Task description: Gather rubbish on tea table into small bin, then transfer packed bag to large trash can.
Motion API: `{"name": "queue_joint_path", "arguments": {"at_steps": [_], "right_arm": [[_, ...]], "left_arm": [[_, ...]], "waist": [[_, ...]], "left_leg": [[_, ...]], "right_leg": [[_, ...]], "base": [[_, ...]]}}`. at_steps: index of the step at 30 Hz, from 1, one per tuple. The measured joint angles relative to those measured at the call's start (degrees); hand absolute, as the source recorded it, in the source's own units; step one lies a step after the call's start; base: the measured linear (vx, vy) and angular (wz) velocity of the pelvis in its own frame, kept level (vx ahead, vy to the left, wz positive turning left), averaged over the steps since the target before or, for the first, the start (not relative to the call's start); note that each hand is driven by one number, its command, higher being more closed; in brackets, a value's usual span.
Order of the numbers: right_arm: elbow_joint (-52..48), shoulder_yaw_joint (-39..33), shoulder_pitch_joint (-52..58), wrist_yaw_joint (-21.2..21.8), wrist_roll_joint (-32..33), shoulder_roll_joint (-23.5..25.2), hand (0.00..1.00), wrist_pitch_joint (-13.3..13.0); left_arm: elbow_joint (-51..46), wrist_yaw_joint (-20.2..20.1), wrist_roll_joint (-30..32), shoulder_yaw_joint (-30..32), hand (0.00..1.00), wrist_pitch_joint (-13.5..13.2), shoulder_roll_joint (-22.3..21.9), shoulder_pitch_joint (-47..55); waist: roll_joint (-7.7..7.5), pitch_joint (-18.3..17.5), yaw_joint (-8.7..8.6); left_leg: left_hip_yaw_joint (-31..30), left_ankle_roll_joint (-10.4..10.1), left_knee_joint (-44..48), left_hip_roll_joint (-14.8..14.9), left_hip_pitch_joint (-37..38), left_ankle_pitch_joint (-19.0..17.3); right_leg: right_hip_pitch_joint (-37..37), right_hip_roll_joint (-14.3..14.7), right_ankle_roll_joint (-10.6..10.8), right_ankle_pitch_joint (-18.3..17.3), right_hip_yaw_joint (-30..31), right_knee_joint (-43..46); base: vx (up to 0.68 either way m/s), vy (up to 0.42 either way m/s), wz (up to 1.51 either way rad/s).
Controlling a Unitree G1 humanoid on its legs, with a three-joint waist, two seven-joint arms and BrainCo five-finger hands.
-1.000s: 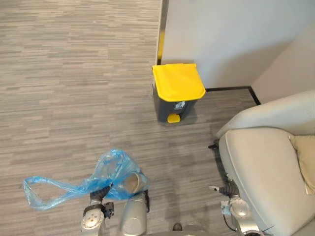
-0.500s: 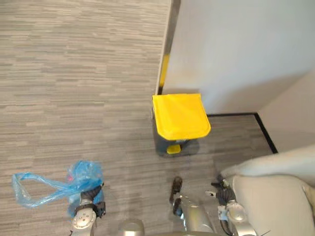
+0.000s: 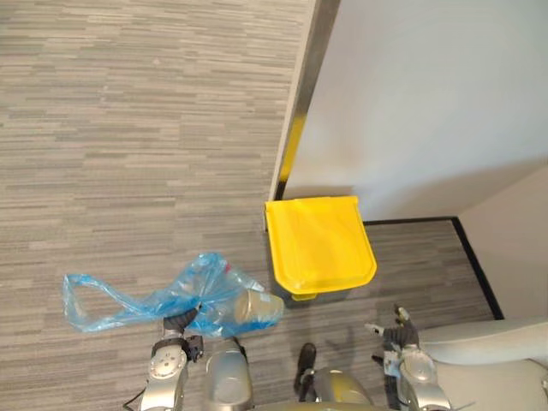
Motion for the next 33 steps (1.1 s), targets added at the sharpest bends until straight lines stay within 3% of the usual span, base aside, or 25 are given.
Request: {"name": "queue_joint_path", "arguments": {"at_steps": [5,10,14,17,20,21,22,23,25,27,29,31,33], "right_arm": [[1.5,0.0,-0.1,0.0,0.0,-0.1,0.00,0.0],[3.3,0.3,0.7,0.0,0.0,-0.2,0.00,0.3],[3.3,0.4,0.9,0.0,-0.1,-0.3,0.00,0.3],[2.7,0.6,0.6,0.0,-0.1,-0.3,0.00,0.3],[1.8,0.5,0.5,0.0,-0.2,-0.3,0.00,0.5],[1.8,0.5,-0.3,0.0,-0.2,-0.1,0.00,0.8],[1.9,0.5,-1.2,0.0,-0.2,-0.1,0.00,0.9],[2.1,0.5,-1.6,0.0,-0.2,-0.2,0.00,0.9],[2.8,0.5,-2.3,-0.1,-0.3,-1.0,0.00,1.2],[4.8,0.4,-2.4,-0.2,-0.2,-2.0,0.00,1.7],[4.8,0.2,-2.2,-0.2,-0.2,-2.7,0.00,2.1],[3.6,-2.0,-1.3,-0.2,-0.1,-2.6,0.00,2.3],[2.0,-3.5,-0.6,-0.4,0.4,-2.3,0.00,2.3]], "left_arm": [[0.0,-0.1,0.0,0.1,1.00,0.0,0.1,1.6],[0.0,0.1,0.1,1.9,1.00,0.1,0.2,3.0],[0.0,0.1,0.0,2.3,1.00,0.0,0.3,3.7],[-0.7,0.1,0.0,2.2,1.00,0.1,0.4,4.8],[-0.9,0.1,0.0,1.1,1.00,0.4,1.6,6.1],[-1.2,0.2,0.0,0.7,1.00,0.9,1.8,6.6],[-1.2,0.2,0.0,0.7,1.00,0.9,2.2,6.5],[-1.2,0.2,0.0,0.7,1.00,0.9,2.5,6.2],[-1.1,0.2,0.0,0.6,1.00,0.9,3.3,3.6],[-0.1,0.3,0.0,0.2,1.00,0.8,3.4,1.4],[-0.1,0.5,0.0,-0.2,1.00,0.6,3.6,-0.2],[-0.2,1.5,0.0,-0.3,1.00,0.6,3.3,-1.7],[-0.4,1.6,0.0,-0.6,1.00,0.7,2.7,-1.3]], "waist": [[-0.22,-0.5,-1.26],[-0.23,-0.7,-1.26],[0.76,-1.8,-1.13],[1.23,-2.3,-1.08],[0.36,-1.9,-1.11],[1.23,-0.7,-0.79],[1.15,-0.6,-0.54],[1.06,-0.5,-0.31],[-0.06,1.5,-0.90],[0.51,2.3,-1.69],[0.87,3.2,-1.58],[0.70,3.4,-1.57],[1.89,3.7,-1.53]], "left_leg": [[1.8,0.2,-0.6,0.2,1.0,-0.8],[2.7,-0.1,0.3,1.3,0.8,-1.5],[2.2,-0.2,2.4,2.2,0.0,-3.0],[1.5,-0.2,5.4,2.4,-0.8,-5.8],[0.7,1.3,6.6,0.9,0.6,-7.9],[0.5,2.4,7.3,1.1,1.8,-8.7],[0.3,2.9,8.2,1.3,2.5,-9.3],[0.4,2.9,8.6,1.3,2.9,-9.8],[-1.6,2.3,11.3,0.4,4.2,-11.9],[-5.6,0.9,13.7,-0.2,3.6,-13.8],[-8.9,-0.1,14.0,-0.3,3.9,-14.6],[-13.1,-1.6,14.1,-1.2,2.9,-15.4],[-16.2,-3.2,14.9,-0.7,1.8,-16.5]], "right_leg": [[-0.6,0.0,0.6,0.4,1.8,-0.6],[-1.4,0.8,0.5,0.6,3.1,-0.3],[-2.0,1.3,0.6,0.3,3.0,0.6],[-4.3,0.7,0.8,-3.9,2.6,6.7],[-6.7,-2.7,1.2,-7.3,-0.1,17.2],[-9.6,-3.5,0.1,-8.8,-2.3,23.5],[-11.6,-3.4,0.4,-10.0,-2.6,23.3],[-12.6,-3.4,0.6,-9.7,-2.7,21.9],[-14.1,-4.2,1.9,-3.2,-3.4,12.1],[-12.5,-4.4,1.2,0.8,-3.3,12.7],[-12.8,-4.0,1.0,-1.6,-2.4,17.9],[-15.5,-2.8,-0.3,-7.4,1.4,25.8],[-16.3,-2.4,-0.2,-11.3,-0.4,29.5]], "base": [[0.01,0.018,-0.26],[-0.01,-0.020,-0.18],[0.00,0.010,0.01],[-0.02,0.066,0.07],[0.04,0.061,0.12],[0.04,0.033,-0.17],[0.05,0.016,-0.16],[0.11,-0.072,0.03],[0.15,-0.146,0.50],[0.12,-0.142,1.01],[0.17,-0.201,0.94],[0.19,-0.223,0.93],[0.22,-0.186,0.62]]}}
